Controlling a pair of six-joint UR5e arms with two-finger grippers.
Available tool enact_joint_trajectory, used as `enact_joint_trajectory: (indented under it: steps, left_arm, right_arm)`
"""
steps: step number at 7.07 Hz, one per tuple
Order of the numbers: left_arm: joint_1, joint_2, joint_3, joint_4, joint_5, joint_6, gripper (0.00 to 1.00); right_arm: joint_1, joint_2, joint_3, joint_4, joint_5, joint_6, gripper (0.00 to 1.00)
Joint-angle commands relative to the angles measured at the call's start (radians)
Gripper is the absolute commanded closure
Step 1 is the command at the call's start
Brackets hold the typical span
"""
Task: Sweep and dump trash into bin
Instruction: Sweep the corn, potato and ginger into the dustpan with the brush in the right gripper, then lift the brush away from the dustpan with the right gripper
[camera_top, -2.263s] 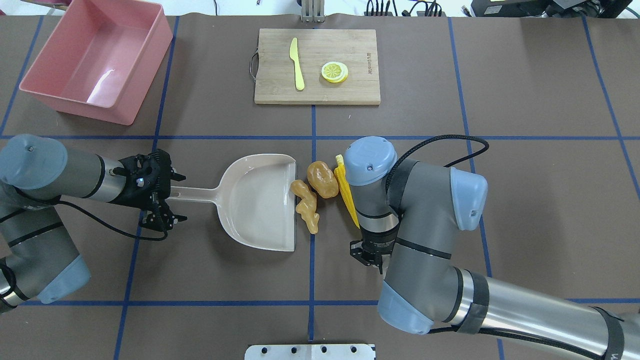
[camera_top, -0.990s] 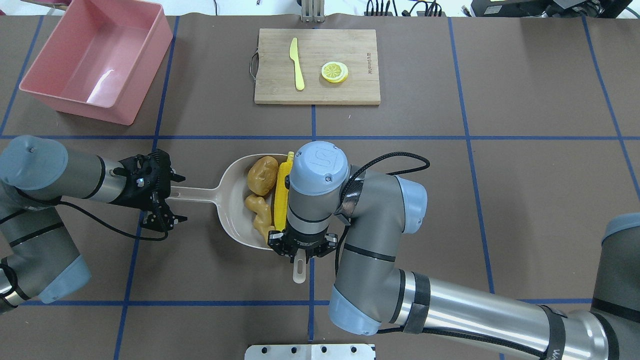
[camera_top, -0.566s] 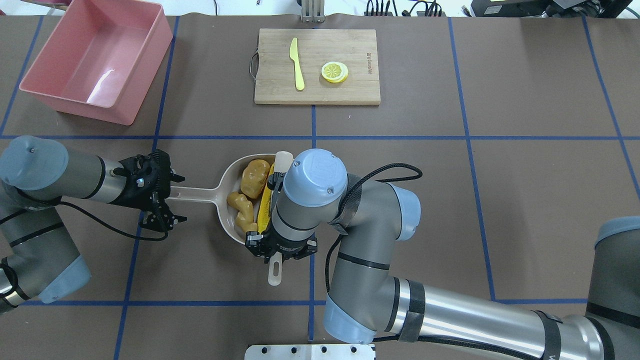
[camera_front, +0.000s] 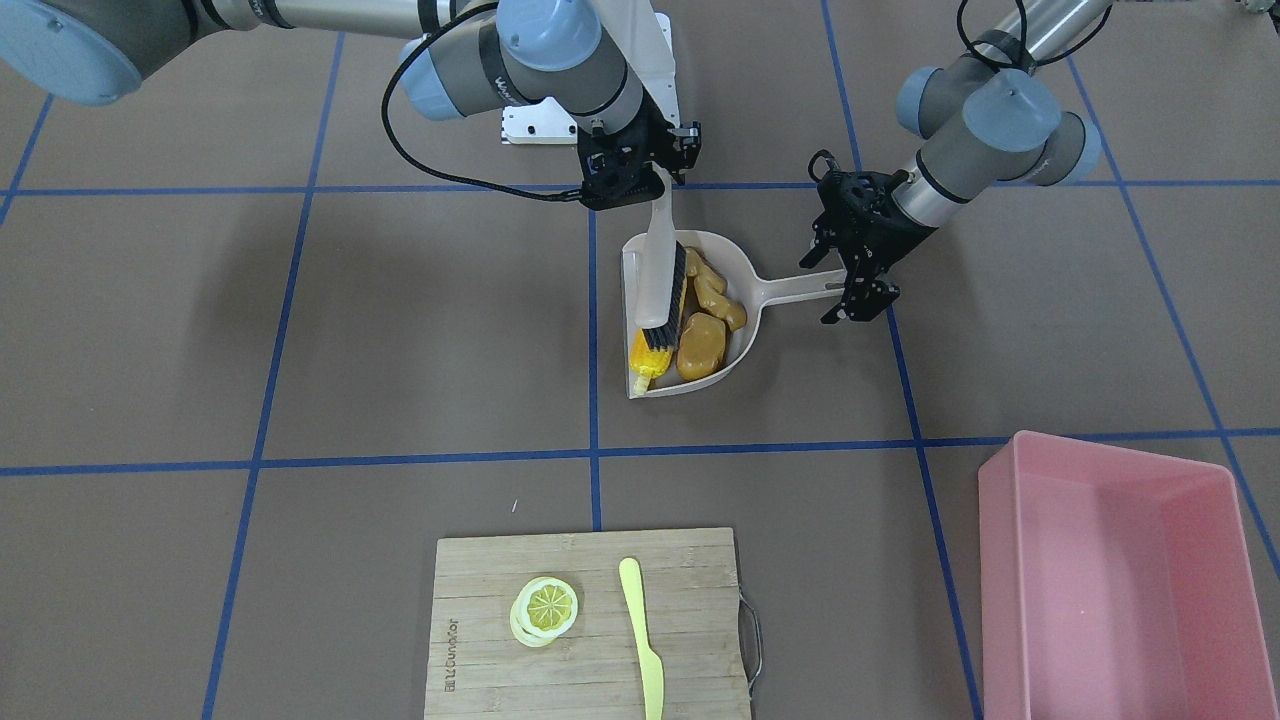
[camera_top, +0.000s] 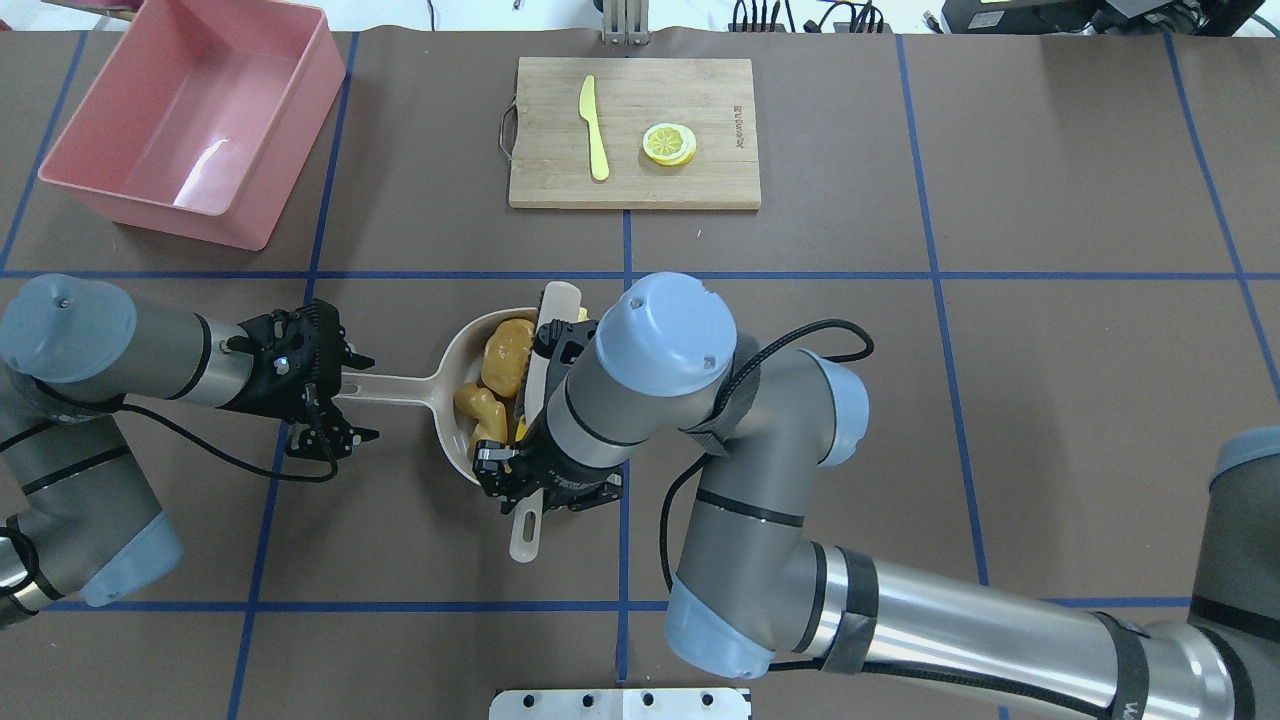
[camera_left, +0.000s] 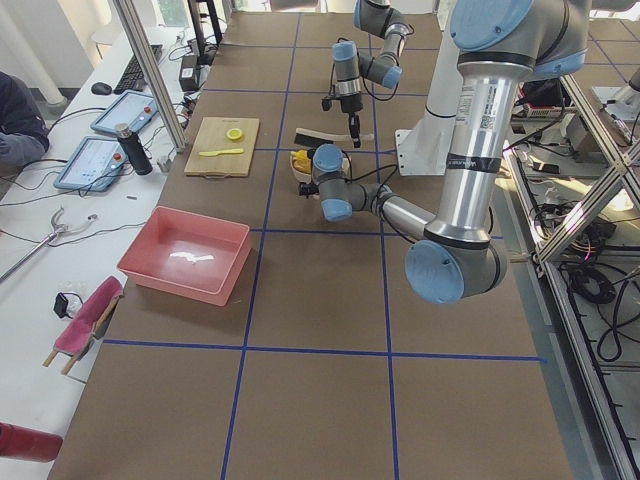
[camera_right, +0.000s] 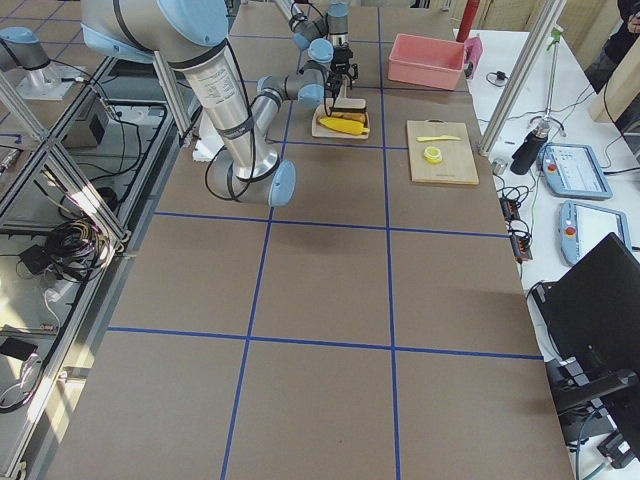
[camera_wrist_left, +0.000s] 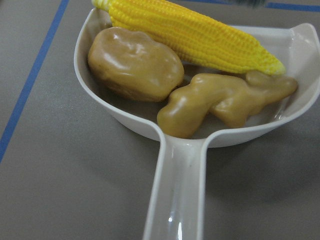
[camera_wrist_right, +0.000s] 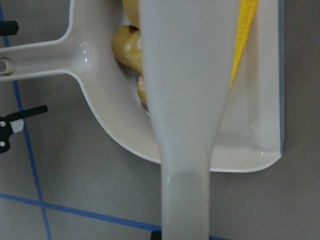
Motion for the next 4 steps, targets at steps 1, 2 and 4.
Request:
enact_joint_trajectory:
  steps: [1,2,4]
  left_arm:
    - [0.002,-0.002,0.0,-0.008,0.0,-0.013,0.5]
    - [0.002,-0.001,0.0,-0.008,-0.003,-0.013,0.74]
    - [0.002,0.001,0.001,-0.008,-0.008,-0.007,0.9]
  right_arm:
    - [0.126,-0.076,0.169,-0.256,0.114,-0.111,1.0]
    - [0.154,-0.119,0.258,-0.428,0.114,-0.252,1.0]
    - [0.209,-0.171,0.332,-0.643,0.095,-0.44,1.0]
